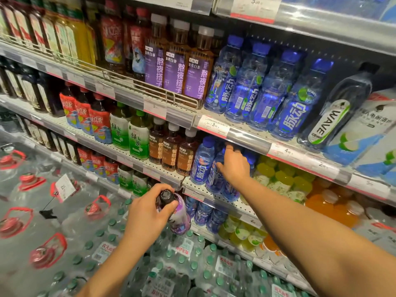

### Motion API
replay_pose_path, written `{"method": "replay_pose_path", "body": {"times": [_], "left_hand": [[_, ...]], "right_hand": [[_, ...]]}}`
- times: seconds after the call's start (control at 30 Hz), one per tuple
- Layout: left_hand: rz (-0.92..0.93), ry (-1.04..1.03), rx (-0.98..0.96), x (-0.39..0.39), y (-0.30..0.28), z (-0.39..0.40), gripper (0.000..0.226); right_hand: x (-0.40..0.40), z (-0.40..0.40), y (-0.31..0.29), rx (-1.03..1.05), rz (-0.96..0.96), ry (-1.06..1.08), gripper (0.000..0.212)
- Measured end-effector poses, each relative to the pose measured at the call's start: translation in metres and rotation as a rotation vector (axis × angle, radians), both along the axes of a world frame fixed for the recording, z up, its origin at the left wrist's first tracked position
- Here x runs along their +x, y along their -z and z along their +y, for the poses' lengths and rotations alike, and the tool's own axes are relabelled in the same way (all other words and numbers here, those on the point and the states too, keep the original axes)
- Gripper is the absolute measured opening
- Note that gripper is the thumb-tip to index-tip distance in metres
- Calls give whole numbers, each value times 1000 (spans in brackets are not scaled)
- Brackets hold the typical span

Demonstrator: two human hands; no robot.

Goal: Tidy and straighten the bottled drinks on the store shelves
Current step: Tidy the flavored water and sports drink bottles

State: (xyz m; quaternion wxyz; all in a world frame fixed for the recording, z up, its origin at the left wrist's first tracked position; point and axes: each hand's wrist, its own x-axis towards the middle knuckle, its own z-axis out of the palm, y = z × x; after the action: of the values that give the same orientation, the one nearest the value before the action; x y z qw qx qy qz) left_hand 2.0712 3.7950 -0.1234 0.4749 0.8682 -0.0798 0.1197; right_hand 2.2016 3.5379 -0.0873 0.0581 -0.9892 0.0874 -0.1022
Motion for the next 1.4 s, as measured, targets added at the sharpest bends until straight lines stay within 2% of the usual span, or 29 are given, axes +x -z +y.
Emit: {"method": "replay_pose_path", "body": {"times": [0.2, 0.53, 0.7, 0.8, 0.93, 1.0, 1.07, 1.13, 1.4], "left_hand": [[7, -20, 19, -6, 5, -3, 27], [18, -6, 20, -19, 4, -8, 26], [30, -3, 13, -19, 4, -21, 25], [10, 16, 33, -24, -1, -34, 25], [1, 41, 51, -36, -18, -63, 30], [-20, 52, 72, -43, -27, -81, 39], [-26, 85, 72, -50, -36, -101, 44], [-22, 126, 73, -62, -49, -124, 47], [-2, 341, -12, -110, -104, -236, 34]], "right_hand": [[5, -5, -6, -90, 62, -23, 61], [3, -6, -1, -112, 42, -30, 77], [-29, -6, 5, -45, -21, -62, 81], [-68, -17, 13, 95, -45, -146, 65], [-136, -37, 24, 492, 87, -308, 41], [-177, -47, 26, 700, 104, -320, 48], [-211, -56, 27, 837, 97, -331, 63], [-242, -67, 21, 893, 88, -332, 71], [-323, -148, -21, 899, -89, -232, 73]]}}
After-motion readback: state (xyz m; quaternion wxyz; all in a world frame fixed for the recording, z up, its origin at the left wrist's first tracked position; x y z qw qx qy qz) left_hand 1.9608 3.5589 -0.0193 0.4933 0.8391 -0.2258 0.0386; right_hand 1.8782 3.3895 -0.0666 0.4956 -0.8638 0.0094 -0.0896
